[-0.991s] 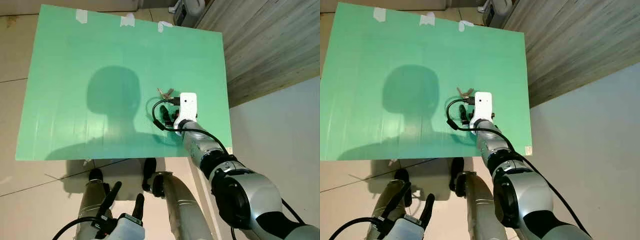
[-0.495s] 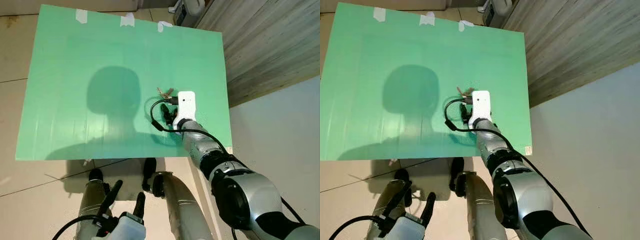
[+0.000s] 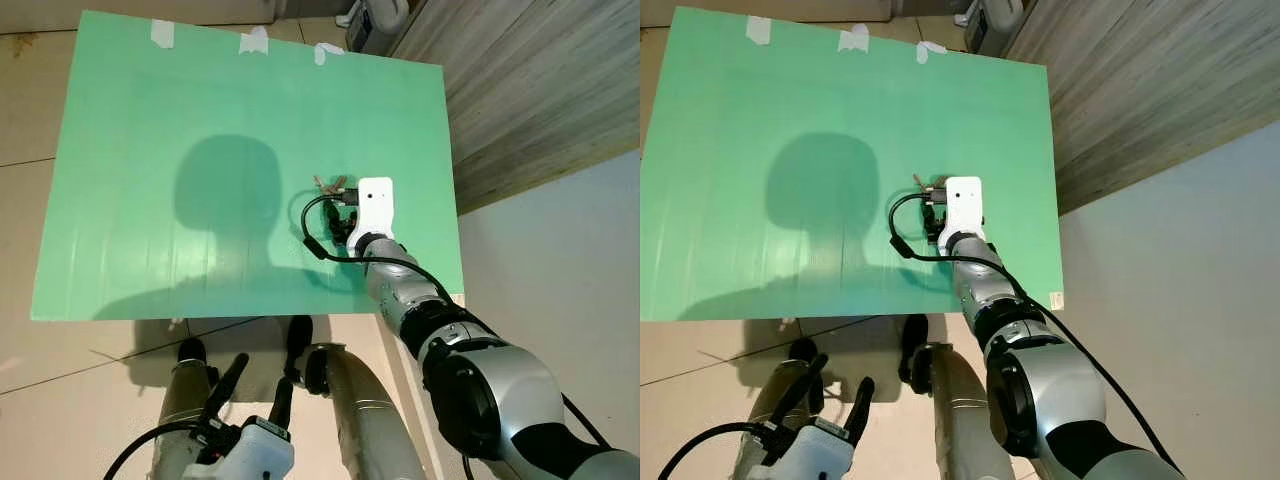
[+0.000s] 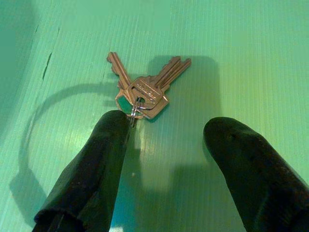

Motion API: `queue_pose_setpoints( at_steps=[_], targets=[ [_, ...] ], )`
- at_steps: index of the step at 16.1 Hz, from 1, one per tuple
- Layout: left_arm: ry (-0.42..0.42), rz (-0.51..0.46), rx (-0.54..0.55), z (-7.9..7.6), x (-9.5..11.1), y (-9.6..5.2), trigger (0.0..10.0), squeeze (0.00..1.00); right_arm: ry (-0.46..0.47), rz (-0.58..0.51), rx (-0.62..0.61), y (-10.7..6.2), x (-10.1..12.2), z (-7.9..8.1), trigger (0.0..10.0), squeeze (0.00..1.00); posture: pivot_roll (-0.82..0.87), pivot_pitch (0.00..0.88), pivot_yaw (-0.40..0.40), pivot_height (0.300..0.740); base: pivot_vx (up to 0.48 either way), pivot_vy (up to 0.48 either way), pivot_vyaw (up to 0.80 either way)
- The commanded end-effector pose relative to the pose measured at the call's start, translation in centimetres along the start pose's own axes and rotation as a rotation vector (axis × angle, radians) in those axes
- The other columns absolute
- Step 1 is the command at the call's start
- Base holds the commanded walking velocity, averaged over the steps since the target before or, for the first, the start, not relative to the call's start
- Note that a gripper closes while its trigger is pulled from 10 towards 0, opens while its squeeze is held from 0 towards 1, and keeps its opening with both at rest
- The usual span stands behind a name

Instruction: Hang keys on a hook

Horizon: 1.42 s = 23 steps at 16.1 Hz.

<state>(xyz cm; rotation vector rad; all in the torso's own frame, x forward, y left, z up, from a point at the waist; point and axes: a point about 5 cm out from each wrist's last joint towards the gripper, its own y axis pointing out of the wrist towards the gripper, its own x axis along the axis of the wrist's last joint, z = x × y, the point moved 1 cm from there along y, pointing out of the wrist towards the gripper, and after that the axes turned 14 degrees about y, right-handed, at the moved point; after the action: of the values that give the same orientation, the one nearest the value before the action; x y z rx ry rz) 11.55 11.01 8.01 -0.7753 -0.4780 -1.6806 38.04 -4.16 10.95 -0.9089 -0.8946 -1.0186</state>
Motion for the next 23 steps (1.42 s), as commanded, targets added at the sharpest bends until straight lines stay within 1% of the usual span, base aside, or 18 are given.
queue_pose_setpoints(
  at_steps=[1,3,7,8,10,13,14,16,18,19,20,23],
  targets=[
    [-0.018,0.011,-0.064,-1.3,0.2,-0.7,10.0,0.0,0.039,0.044,-0.018,-0.3,-1.4,0.2,10.0,0.0,0.42,0.602,-0.311,0.74,0.0,0.0,0.0],
    [-0.016,0.012,-0.065,-1.3,0.3,-0.9,10.0,0.0,0.041,0.051,-0.015,-0.3,-1.6,0.6,10.0,0.0,0.44,0.614,-0.303,0.74,0.0,0.0,0.0],
    [-0.008,0.035,-0.067,-1.0,0.2,-1.9,10.0,0.0,0.047,0.084,0.007,-0.4,-2.4,1.6,10.0,0.0,0.47,0.637,-0.296,0.74,0.0,0.0,0.0],
    [-0.008,0.037,-0.067,-1.0,0.2,-2.0,10.0,0.0,0.03,0.09,0.013,-0.4,-2.4,1.7,10.0,0.0,0.47,0.637,-0.296,0.74,0.0,0.0,0.0],
    [-0.009,0.037,-0.067,-1.0,0.2,-1.9,10.0,0.0,0.014,0.081,-0.02,-0.2,-1.8,0.8,10.0,0.0,0.47,0.635,-0.299,0.74,0.0,0.0,0.0],
    [-0.009,0.031,-0.066,-1.1,0.2,-1.6,10.0,0.0,0.002,0.067,-0.043,-0.2,-1.4,0.1,10.0,0.0,0.46,0.63,-0.304,0.74,0.0,0.0,0.0],
    [-0.01,0.028,-0.066,-1.1,0.3,-1.5,10.0,0.0,0.005,0.064,-0.053,-0.2,-1.3,-0.1,10.0,0.0,0.46,0.63,-0.304,0.74,0.0,0.0,0.0],
    [-0.009,0.026,-0.067,-1.1,0.3,-1.4,10.0,0.0,0.047,0.061,-0.08,-0.2,-1.3,-0.4,10.0,0.0,0.45,0.632,-0.304,0.74,0.0,0.0,0.0],
    [-0.01,0.023,-0.068,-1.2,0.3,-1.4,10.0,0.0,0.048,0.063,-0.081,-0.2,-1.4,-0.3,10.0,0.0,0.45,0.636,-0.303,0.74,0.0,0.0,0.0],
    [-0.011,0.022,-0.07,-1.2,0.4,-1.4,10.0,0.0,0.06,0.066,-0.084,-0.2,-1.5,-0.3,4.5,0.0,0.45,0.638,-0.304,0.74,0.0,0.0,0.0],
    [-0.011,0.022,-0.07,-1.2,0.4,-1.4,10.0,0.0,0.064,0.067,-0.087,-0.3,-1.6,-0.2,0.0,0.0,0.45,0.639,-0.303,0.74,0.0,0.0,0.0],
    [-0.01,0.023,-0.071,-1.2,0.4,-1.5,10.0,0.0,0.072,0.072,-0.088,-0.3,-1.7,-0.1,0.0,0.0,0.45,0.643,-0.304,0.74,0.0,0.0,0.0]
  ],
)
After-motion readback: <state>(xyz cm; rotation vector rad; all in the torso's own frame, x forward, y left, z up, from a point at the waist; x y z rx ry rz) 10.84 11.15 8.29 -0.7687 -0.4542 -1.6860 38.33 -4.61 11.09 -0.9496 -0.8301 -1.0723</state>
